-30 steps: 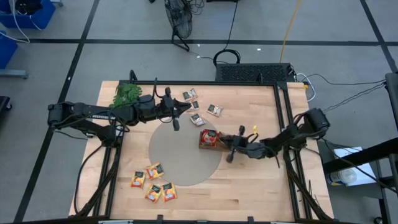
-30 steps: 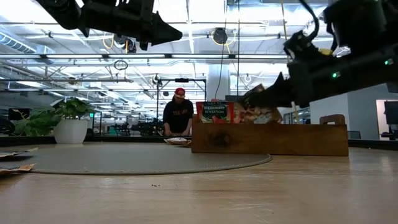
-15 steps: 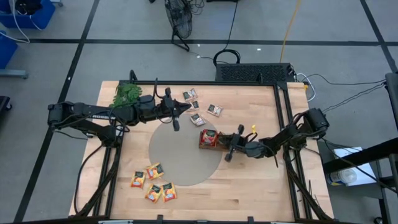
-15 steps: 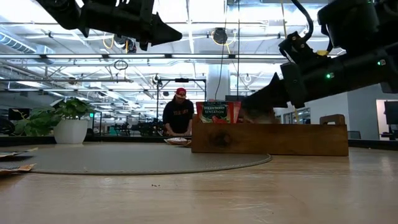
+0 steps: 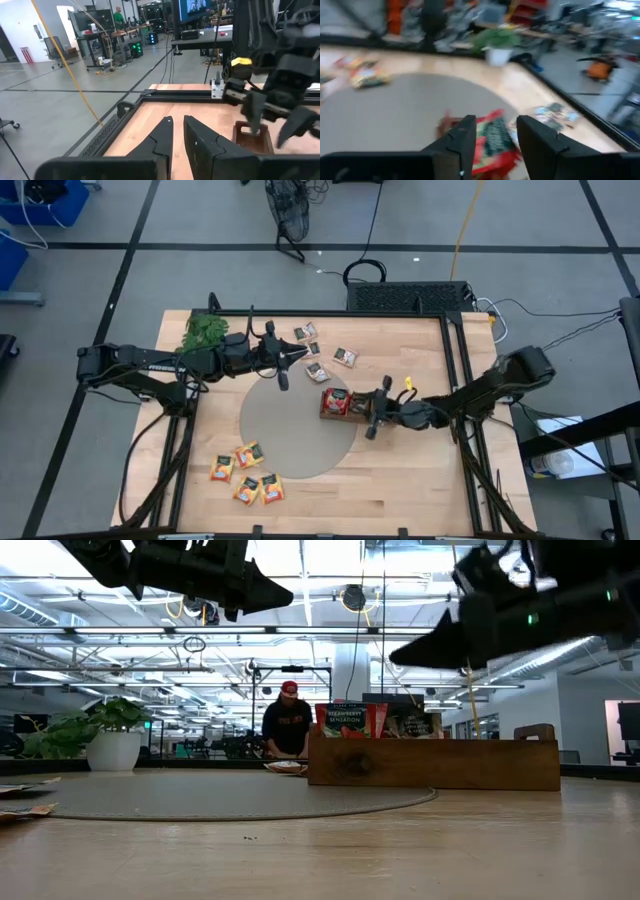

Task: Pick & Place Tea
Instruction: Put the brown tea bag into the middle section of the wooden organizer

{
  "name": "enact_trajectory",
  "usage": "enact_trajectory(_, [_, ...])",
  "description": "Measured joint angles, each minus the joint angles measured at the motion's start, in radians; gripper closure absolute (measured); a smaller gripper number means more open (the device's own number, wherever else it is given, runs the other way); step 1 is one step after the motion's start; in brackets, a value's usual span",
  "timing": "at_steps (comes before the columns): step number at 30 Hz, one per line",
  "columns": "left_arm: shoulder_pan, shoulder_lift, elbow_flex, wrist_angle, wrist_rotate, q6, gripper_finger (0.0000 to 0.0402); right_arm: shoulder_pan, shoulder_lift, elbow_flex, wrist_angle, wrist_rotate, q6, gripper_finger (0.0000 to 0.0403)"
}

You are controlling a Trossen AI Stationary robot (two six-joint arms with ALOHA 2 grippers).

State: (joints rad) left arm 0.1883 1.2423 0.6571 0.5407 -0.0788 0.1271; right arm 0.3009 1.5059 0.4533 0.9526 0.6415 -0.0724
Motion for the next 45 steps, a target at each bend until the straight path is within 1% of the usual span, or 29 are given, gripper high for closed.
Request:
enact_trajectory(1, [0.000,0.000,0.000,0.000,0.000,-0.001,0.0351,-0.002,-0.041,0.038,-0.132,-0.036,0.001,0.0288])
enact_trajectory(3, [0.000,0.000,0.000,-0.004,0.000,0.000,0.0349,-0.009,-0.098,0.162,-0.504,-0.107,0.043,0.0322])
enact_trajectory(5, [0.000,0.000,0.000,-0.011,0.000,-0.001,0.0348,-0.020,-0.102,0.305,-0.857,-0.163,0.106,0.0371])
enact_trajectory(6, [0.000,0.000,0.000,-0.016,0.000,-0.001,0.0349,-0.021,-0.088,0.363,-0.984,-0.183,0.126,0.0386])
enact_trajectory(8, [0.000,0.000,0.000,-0.025,0.000,-0.001,0.0350,-0.022,-0.047,0.453,-1.154,-0.222,0.147,0.0395])
enact_trajectory(10, [0.000,0.000,0.000,-0.041,0.000,-0.001,0.0350,-0.026,-0.009,0.505,-1.267,-0.256,0.154,0.0400])
enact_trajectory(14, [0.000,0.000,0.000,-0.065,0.000,-0.001,0.0350,-0.056,0.040,0.538,-1.335,-0.299,0.172,0.0402])
enact_trajectory(17, [0.000,0.000,0.000,-0.076,0.000,-0.002,0.0350,-0.081,0.061,0.537,-1.345,-0.328,0.173,0.0402])
enact_trajectory(20, [0.000,0.000,0.000,-0.076,0.000,-0.006,0.0350,-0.099,0.080,0.537,-1.354,-0.334,0.173,0.0403])
enact_trajectory(24, [-0.001,0.000,0.000,-0.082,0.000,-0.006,0.0350,-0.113,0.122,0.537,-1.347,-0.387,0.167,0.0403])
enact_trajectory(31, [-0.001,0.000,0.000,-0.082,0.000,-0.003,0.0350,-0.112,0.211,0.537,-1.351,-0.384,0.158,0.0403])
enact_trajectory(35, [-0.001,0.000,0.000,-0.081,0.000,-0.002,0.0350,-0.112,0.235,0.539,-1.352,-0.370,0.158,0.0403])
enact_trajectory(40, [-0.001,0.000,0.000,-0.081,0.000,-0.006,0.0350,-0.090,0.233,0.537,-1.361,-0.255,0.154,0.0403])
enact_trajectory(42, [-0.001,0.000,0.000,-0.081,0.000,-0.005,0.0350,-0.082,0.219,0.535,-1.368,-0.229,0.149,0.0403])
enact_trajectory(45, [-0.001,0.000,0.000,-0.081,0.000,-0.005,0.0350,-0.076,0.198,0.535,-1.361,-0.227,0.147,0.0403])
